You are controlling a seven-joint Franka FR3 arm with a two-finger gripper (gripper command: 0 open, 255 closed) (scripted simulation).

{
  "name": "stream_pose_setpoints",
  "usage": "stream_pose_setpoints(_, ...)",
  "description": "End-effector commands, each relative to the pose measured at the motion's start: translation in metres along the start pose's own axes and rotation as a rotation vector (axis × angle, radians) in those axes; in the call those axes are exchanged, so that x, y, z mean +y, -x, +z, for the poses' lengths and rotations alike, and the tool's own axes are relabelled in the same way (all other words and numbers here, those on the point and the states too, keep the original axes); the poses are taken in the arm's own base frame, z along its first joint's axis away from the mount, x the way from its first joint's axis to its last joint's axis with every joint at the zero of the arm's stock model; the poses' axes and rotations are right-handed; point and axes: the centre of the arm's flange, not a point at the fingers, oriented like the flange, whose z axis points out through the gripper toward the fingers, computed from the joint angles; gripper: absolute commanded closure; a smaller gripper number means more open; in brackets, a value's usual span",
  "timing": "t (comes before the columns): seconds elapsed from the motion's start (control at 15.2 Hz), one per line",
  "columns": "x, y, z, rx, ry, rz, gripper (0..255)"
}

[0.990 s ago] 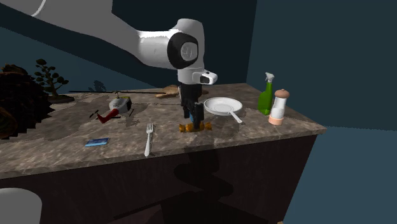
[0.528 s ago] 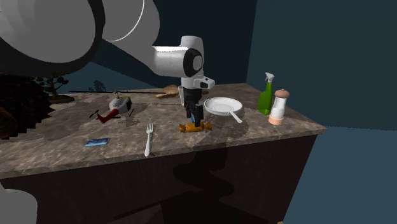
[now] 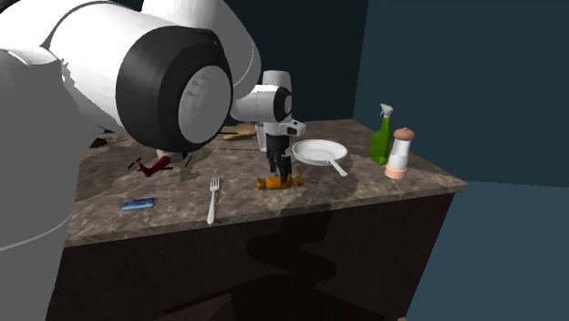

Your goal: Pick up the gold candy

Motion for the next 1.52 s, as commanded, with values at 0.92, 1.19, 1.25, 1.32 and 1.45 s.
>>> stream_pose_setpoints(0.92,-0.001,-0.001,0.031,0.000,0.000,0.000,255)
stream_pose_setpoints(1.19,-0.001,0.000,0.015,0.001,0.000,0.000,255)
stream_pose_setpoints(1.25,-0.001,0.000,0.009,0.001,0.000,0.000,255)
stream_pose_setpoints(1.32,-0.001,0.000,0.004,0.001,0.000,0.000,255)
stream_pose_setpoints(1.45,0.000,0.000,-0.006,0.001,0.000,0.000,255)
